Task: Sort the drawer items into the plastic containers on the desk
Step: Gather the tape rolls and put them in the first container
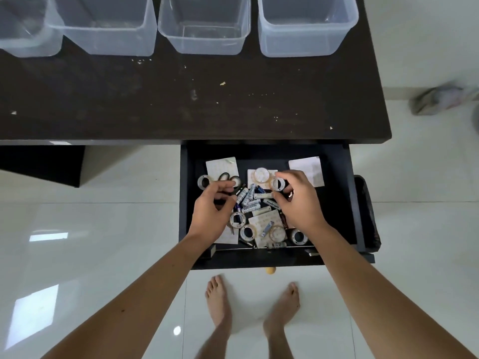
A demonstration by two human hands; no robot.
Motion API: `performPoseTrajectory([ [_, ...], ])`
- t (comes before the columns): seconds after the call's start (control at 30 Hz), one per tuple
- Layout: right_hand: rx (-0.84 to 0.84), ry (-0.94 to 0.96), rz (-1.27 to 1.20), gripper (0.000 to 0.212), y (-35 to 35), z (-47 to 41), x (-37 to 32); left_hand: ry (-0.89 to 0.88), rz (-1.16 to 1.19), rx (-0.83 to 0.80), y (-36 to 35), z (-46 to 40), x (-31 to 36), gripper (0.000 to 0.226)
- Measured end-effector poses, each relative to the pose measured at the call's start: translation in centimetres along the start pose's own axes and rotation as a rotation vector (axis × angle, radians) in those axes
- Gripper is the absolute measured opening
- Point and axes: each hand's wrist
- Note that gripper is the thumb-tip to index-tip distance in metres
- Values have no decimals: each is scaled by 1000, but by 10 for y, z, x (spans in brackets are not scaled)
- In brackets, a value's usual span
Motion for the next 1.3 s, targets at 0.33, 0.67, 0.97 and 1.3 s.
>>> performPoseTrajectory([
  [0.33, 59, 94, 20, 41, 6, -11, -14, -29, -71, 77, -7, -7, -5, 33],
  [0.67, -160, 148, 126, 48, -3, -40, -18, 28, 89, 167, -3, -3, -5, 39],
  [0.97, -212, 211, 57, 45, 25, -22, -15, -73, -139, -187, 9, 0, -6, 44],
  [1.3, -422, 244, 73, 43, 45, 17, 5, -244, -706, -539, 17, -4, -16, 56],
])
Point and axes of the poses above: each hand's wrist, its own z-axis away from the middle knuckle, its own y-axis out of the back of the hand, x = y × z, and after that the axes turned 10 degrees about -x, right-handed
